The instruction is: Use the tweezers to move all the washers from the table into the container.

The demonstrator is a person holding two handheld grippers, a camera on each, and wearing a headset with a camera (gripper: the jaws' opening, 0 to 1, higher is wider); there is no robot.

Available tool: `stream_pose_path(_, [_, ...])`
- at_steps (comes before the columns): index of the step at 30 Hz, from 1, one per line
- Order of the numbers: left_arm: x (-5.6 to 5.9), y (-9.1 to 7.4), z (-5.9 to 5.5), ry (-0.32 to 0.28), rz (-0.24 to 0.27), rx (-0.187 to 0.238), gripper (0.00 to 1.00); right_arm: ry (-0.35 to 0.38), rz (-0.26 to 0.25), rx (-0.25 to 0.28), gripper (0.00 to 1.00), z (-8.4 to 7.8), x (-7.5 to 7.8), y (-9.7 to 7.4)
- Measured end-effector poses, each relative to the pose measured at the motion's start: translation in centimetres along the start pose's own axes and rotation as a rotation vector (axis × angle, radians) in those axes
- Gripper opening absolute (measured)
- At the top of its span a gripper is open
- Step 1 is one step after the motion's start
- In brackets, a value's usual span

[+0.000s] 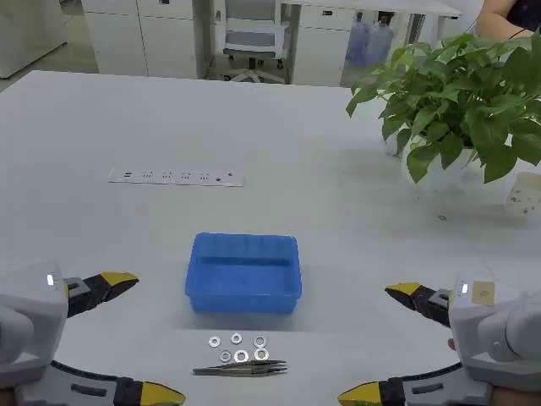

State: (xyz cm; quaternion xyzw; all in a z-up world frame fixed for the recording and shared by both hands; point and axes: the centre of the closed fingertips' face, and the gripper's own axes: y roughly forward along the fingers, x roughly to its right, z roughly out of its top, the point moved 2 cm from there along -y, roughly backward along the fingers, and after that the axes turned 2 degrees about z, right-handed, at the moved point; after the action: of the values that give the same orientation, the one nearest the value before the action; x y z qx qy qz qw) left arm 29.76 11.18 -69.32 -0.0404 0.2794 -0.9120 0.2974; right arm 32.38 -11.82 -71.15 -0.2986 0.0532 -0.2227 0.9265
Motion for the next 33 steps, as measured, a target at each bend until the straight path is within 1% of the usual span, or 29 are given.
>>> stream_pose_path(33, [0.32,0.08,-0.14,0.013,-0.014,-0.013,0.99,-0.003,0.000,0.002,0.97,0.08,0.01,-0.05])
